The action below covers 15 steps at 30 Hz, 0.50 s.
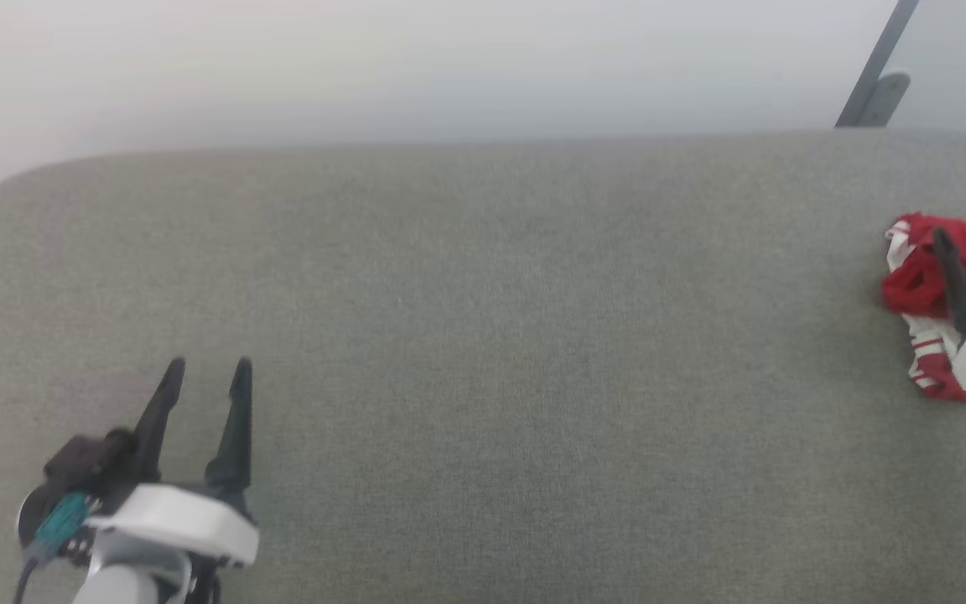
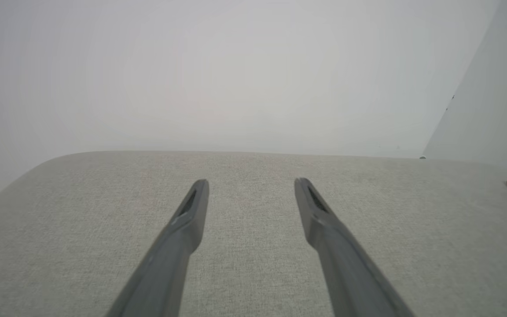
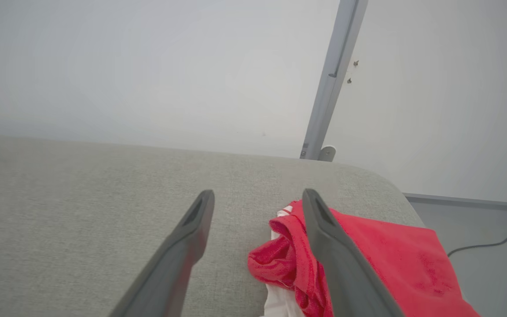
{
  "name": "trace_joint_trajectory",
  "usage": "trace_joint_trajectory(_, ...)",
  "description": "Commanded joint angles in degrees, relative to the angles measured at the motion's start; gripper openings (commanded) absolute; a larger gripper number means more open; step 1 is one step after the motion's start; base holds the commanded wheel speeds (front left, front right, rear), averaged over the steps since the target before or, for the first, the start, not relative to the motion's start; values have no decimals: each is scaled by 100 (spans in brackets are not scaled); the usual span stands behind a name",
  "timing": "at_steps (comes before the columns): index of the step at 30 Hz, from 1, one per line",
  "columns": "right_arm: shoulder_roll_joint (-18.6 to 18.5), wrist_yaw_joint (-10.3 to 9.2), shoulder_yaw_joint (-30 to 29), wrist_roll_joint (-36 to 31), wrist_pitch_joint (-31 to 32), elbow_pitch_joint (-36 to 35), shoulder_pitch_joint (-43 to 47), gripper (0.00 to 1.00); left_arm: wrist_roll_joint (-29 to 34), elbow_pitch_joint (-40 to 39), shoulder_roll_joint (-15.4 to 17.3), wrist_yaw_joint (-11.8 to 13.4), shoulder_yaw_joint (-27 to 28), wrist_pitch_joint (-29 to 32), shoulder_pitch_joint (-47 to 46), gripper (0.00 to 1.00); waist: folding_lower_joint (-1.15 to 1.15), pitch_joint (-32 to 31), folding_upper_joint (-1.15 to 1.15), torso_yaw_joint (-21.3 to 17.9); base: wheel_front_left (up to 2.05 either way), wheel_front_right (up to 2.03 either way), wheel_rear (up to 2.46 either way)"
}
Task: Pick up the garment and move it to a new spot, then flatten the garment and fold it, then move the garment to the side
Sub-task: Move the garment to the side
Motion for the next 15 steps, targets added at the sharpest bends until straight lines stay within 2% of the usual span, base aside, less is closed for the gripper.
trace_joint_trajectory(1, 83, -2, -222, -163, -40, -194, 213, 100, -15, -74, 10, -7, 87, -26, 168, 100, 0, -164, 0, 16, 0, 0, 0)
trace_joint_trajectory(7, 421, -2, -1103, -908, -38, -990, 1000, 100, 59, -240, 14, -4, 447, -26, 592, 100, 0, -350, 0, -4, 0, 0, 0)
trace_joint_trajectory(15, 999, -2, -2102, -1794, -39, -1882, 2007, 100, 159, -451, 34, -5, 532, -26, 1009, 100, 0, -543, 0, 4, 0, 0, 0)
